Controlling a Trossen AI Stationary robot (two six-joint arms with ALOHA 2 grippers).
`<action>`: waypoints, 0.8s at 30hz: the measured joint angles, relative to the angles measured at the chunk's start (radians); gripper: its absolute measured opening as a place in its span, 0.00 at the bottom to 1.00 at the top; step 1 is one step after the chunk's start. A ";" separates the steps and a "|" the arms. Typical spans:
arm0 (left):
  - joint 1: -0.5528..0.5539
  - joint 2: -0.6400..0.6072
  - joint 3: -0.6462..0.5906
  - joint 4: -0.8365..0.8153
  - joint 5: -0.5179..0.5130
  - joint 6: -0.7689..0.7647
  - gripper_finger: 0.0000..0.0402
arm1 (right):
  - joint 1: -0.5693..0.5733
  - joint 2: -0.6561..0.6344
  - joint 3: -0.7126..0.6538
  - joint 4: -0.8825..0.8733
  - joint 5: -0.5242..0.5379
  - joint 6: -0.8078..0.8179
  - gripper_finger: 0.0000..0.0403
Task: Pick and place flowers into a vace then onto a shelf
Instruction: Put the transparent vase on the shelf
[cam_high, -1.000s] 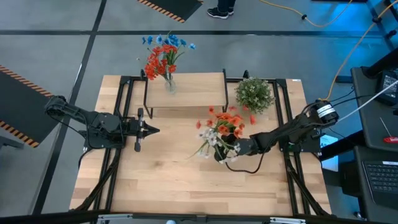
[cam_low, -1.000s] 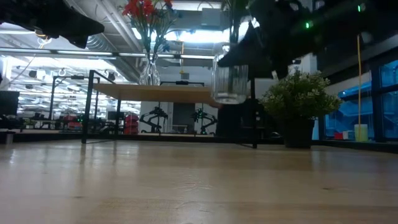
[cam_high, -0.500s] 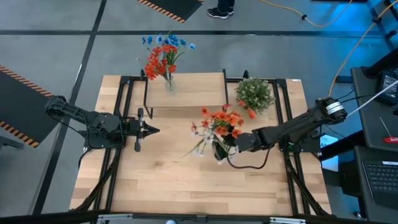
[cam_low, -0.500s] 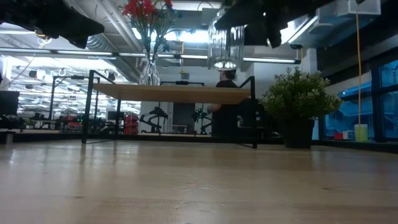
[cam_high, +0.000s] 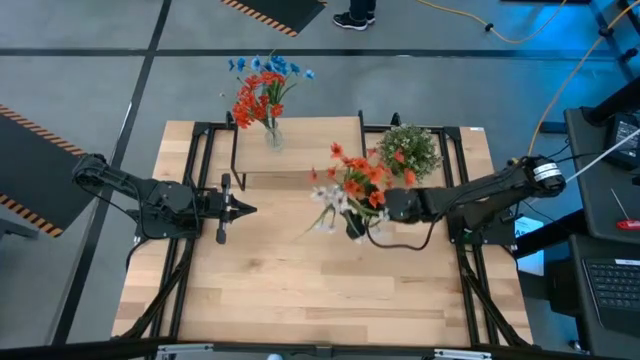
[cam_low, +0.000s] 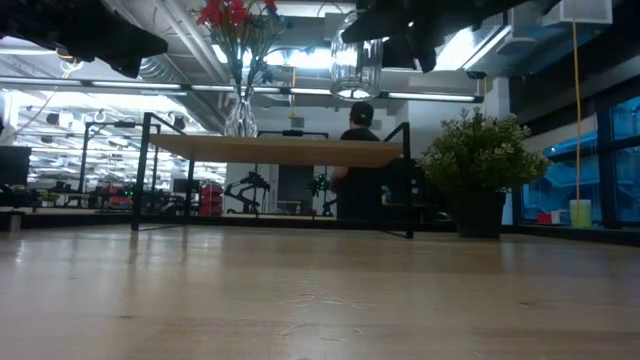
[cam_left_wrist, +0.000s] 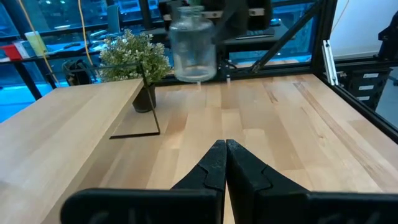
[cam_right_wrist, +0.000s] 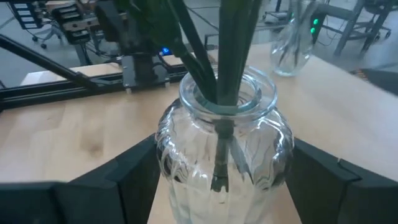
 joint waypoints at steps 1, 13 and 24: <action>0.000 0.000 0.000 0.000 0.000 0.000 0.01 | -0.020 -0.005 0.000 0.003 -0.021 -0.004 0.70; 0.000 0.000 0.000 0.007 -0.177 0.000 0.01 | -0.228 -0.016 0.000 0.045 -0.226 -0.084 0.70; 0.002 0.000 0.000 0.018 -0.241 0.043 0.01 | -0.416 -0.010 0.095 0.004 -0.425 -0.157 0.70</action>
